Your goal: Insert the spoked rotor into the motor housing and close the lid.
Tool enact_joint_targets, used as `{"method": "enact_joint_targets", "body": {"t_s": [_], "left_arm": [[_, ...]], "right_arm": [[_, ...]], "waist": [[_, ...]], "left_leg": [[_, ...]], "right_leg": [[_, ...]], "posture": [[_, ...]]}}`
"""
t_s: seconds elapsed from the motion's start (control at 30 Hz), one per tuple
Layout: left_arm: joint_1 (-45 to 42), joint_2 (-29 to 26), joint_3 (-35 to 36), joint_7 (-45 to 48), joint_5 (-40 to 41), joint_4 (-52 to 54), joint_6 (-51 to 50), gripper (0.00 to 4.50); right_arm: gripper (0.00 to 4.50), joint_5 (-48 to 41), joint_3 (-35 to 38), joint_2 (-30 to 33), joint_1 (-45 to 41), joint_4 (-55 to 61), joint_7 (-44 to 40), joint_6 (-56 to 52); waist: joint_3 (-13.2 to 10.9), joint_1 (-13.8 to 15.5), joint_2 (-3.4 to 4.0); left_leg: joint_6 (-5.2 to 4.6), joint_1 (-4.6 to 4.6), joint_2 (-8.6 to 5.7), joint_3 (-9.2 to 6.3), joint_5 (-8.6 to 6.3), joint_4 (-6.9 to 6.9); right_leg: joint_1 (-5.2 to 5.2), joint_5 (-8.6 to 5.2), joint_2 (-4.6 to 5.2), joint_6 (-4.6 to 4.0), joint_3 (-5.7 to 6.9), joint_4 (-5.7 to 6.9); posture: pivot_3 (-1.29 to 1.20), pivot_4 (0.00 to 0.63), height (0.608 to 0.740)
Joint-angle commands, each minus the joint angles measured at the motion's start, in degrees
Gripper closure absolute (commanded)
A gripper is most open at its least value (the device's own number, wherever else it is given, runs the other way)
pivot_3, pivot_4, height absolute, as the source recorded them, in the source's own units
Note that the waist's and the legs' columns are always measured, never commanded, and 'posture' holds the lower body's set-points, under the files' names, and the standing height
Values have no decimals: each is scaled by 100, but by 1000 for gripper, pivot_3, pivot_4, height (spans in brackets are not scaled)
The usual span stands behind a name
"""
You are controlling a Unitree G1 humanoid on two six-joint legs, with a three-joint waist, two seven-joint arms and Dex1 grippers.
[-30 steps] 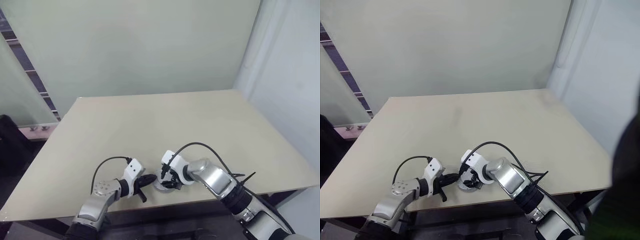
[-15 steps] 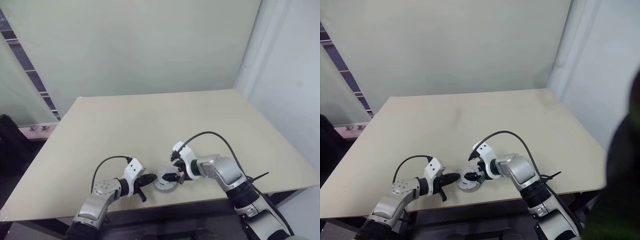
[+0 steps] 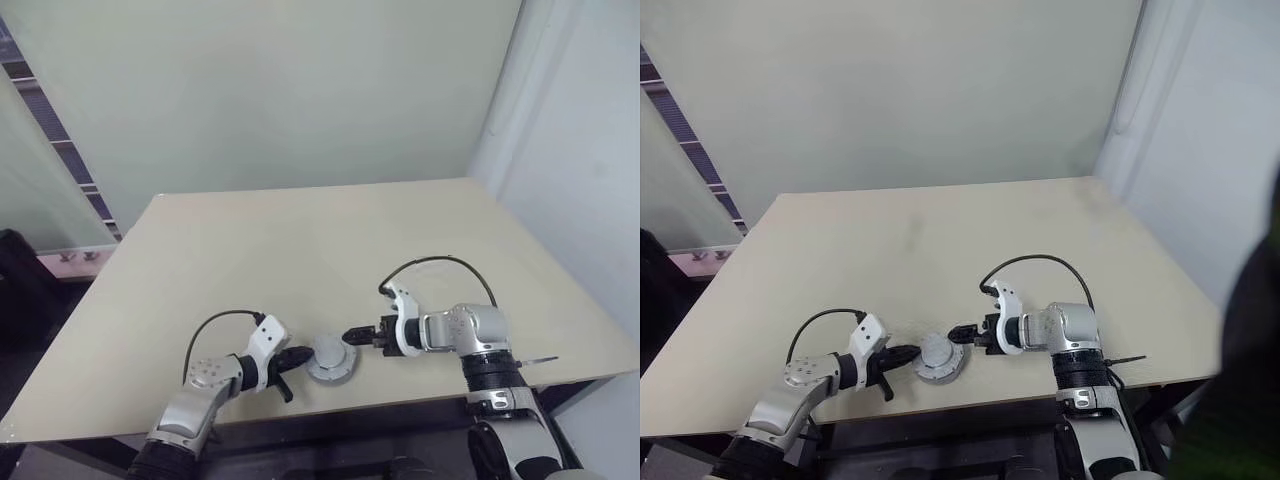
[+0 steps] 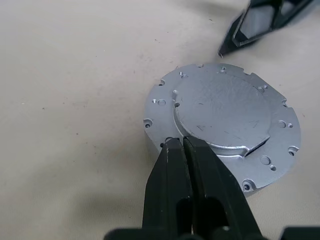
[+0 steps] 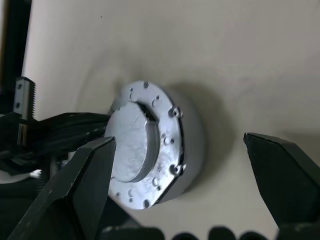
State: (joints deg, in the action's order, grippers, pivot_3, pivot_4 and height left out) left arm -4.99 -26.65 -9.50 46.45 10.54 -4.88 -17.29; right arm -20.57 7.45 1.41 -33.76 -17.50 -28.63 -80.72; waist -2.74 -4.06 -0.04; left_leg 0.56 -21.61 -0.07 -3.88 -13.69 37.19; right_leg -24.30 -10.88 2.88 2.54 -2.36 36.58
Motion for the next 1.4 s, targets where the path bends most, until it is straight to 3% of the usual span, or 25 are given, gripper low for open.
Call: {"method": "enact_joint_targets", "body": {"t_s": [0.03,0.47,1.0,1.13,1.27,1.4], "left_arm": [[39,7,-133,54,-72,49,-70,4500],[30,-31,-93,55,-56,123,-140,4500],[135,-12,-48,51,-86,255,-188,4500],[119,1,-47,44,-88,243,-189,4500],[108,21,-40,39,-86,229,-179,4500],[117,69,6,23,-80,224,-133,4500]], "right_arm": [[35,-382,408,-154,-104,-147,-10,-141],[35,-748,1017,-783,41,-549,233,-404],[35,-766,1117,-1165,217,-464,454,-472],[905,-809,1323,-1194,157,-521,543,-456],[2299,-858,1445,-1216,132,-541,596,-515],[3081,-932,1504,-1235,153,-525,670,-542]], "waist": [[0,0,0],[0,-37,2],[1,-156,2],[0,-155,2],[1,-157,2],[0,-161,4]], "left_leg": [[0,0,0,0,0,0],[0,1,5,0,0,-3],[0,4,11,-2,0,-24],[0,2,10,-2,0,-24],[0,1,8,-3,0,-25],[0,3,11,-3,0,-25]], "right_leg": [[0,0,0,0,0,0],[-2,0,-3,0,2,-1],[-10,0,-8,0,3,0],[-12,0,-8,0,3,0],[-11,0,-7,0,2,-2],[-11,0,-7,0,4,-2]], "posture": [[0,0,740],[0,0,740],[0,0,740],[0,0,740],[0,0,740],[0,0,740]]}}
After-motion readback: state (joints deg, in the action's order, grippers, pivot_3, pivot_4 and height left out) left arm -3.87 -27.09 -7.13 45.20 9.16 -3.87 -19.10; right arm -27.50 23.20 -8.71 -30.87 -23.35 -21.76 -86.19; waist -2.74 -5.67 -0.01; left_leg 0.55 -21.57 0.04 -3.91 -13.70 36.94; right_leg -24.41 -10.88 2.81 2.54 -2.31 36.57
